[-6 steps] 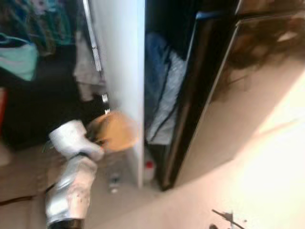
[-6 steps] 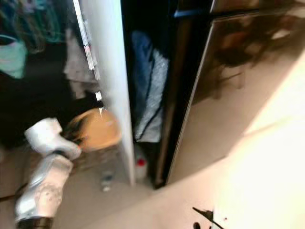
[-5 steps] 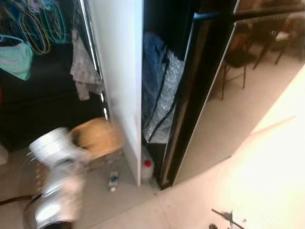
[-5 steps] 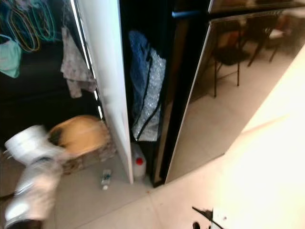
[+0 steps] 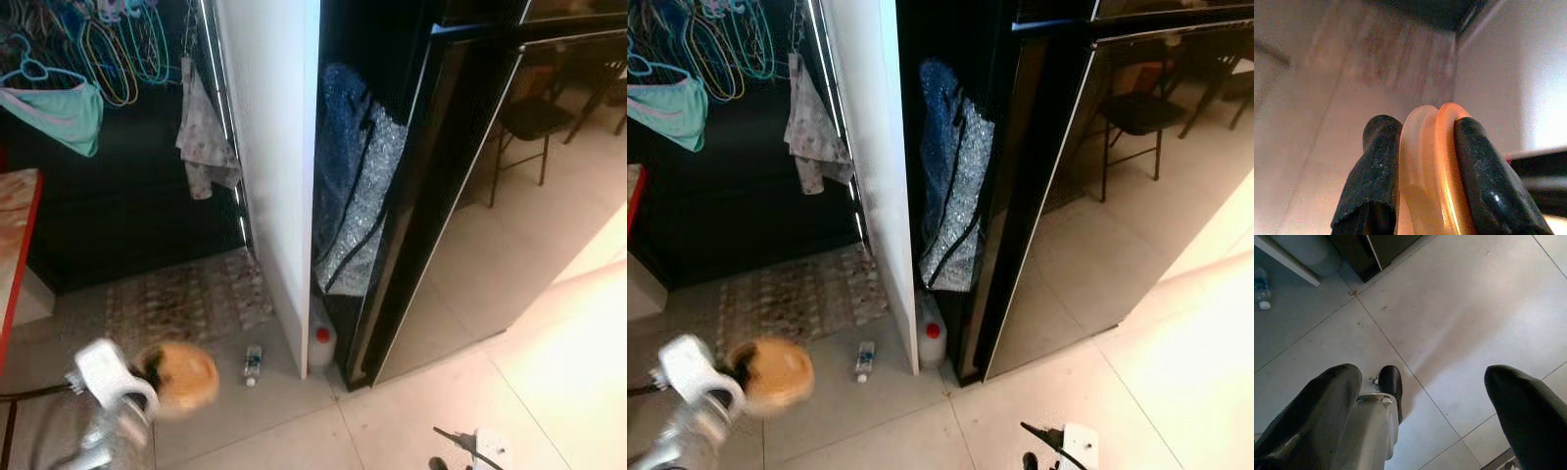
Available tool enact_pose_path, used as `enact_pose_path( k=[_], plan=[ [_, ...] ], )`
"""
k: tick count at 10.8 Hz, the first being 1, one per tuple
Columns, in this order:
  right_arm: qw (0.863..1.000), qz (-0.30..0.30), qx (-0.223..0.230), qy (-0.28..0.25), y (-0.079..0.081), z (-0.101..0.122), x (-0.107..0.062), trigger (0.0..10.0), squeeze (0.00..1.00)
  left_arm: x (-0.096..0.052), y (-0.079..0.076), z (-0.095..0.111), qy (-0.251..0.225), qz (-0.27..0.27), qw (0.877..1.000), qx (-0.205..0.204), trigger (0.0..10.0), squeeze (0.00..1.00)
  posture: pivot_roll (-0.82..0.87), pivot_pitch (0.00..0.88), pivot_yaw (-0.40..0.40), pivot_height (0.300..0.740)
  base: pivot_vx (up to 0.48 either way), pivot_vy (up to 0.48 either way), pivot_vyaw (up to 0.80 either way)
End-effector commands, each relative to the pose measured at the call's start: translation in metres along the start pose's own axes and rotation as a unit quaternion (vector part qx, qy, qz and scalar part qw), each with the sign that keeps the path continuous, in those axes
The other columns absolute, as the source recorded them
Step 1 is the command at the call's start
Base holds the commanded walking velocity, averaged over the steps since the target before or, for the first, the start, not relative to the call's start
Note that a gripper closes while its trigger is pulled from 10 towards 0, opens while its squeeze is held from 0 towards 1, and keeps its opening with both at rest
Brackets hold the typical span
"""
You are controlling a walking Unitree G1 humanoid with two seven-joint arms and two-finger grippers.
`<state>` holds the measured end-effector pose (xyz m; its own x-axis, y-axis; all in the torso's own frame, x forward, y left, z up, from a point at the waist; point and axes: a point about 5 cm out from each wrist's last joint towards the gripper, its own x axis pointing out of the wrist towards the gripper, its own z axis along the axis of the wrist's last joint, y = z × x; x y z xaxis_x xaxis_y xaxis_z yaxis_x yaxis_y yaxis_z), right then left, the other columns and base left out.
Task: Restocking fridge
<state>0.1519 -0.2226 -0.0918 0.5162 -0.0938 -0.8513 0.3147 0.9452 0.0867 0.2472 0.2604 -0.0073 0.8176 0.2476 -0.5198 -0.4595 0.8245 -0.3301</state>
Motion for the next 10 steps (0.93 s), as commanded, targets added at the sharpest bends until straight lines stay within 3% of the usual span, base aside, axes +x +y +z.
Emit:
enact_pose_path(
  k=[1, 3, 4, 6, 8, 9, 10],
  plan=[
    [1.000, -0.006, 0.015, -0.002, -0.002, -0.002, -0.001, 10.0, 0.00, 0.002, 0.008, -0.003, 0.016, 0.012, 1.000, -0.002, 10.0, 0.00, 0.12, 0.045, -0.001, 0.740, 0.000, 0.000, 0.00],
    [1.000, -0.005, 0.010, -0.001, -0.002, -0.002, -0.001, 10.0, 0.00, 0.000, 0.019, -0.030, 0.076, 0.049, 0.993, -0.077, 10.0, 0.00, 0.10, 0.042, -0.003, 0.740, 0.000, 0.000, 0.00],
    [1.000, 0.004, -0.009, -0.001, 0.000, -0.001, 0.000, 10.0, 0.00, -0.001, 0.017, -0.036, 0.085, 0.036, 0.992, -0.086, 10.0, 0.00, 0.07, 0.034, 0.007, 0.740, 0.000, 0.000, 0.00],
    [0.999, 0.011, -0.037, 0.006, 0.000, -0.001, 0.000, 10.0, 0.00, -0.005, 0.024, -0.047, 0.103, 0.060, 0.988, -0.095, 10.0, 0.00, 0.05, 0.028, 0.020, 0.740, 0.000, 0.000, 0.00],
    [0.990, 0.033, -0.134, 0.024, 0.002, 0.002, 0.000, 10.0, 0.00, -0.008, 0.026, -0.058, 0.128, 0.070, 0.985, -0.092, 10.0, 0.00, 0.04, 0.017, 0.027, 0.740, 0.000, 0.000, 0.00],
    [0.996, 0.022, -0.083, 0.019, 0.002, -0.001, 0.000, 10.0, 0.00, -0.008, 0.024, -0.058, 0.134, 0.057, 0.987, -0.065, 10.0, 0.00, 0.02, 0.021, 0.040, 0.740, 0.000, 0.000, 0.00],
    [0.999, 0.009, -0.036, 0.011, 0.002, -0.004, 0.000, 10.0, 0.00, -0.006, 0.022, -0.056, 0.129, 0.045, 0.988, -0.067, 10.0, 0.00, 0.02, 0.019, 0.050, 0.740, 0.000, 0.000, 0.00]
  ],
)
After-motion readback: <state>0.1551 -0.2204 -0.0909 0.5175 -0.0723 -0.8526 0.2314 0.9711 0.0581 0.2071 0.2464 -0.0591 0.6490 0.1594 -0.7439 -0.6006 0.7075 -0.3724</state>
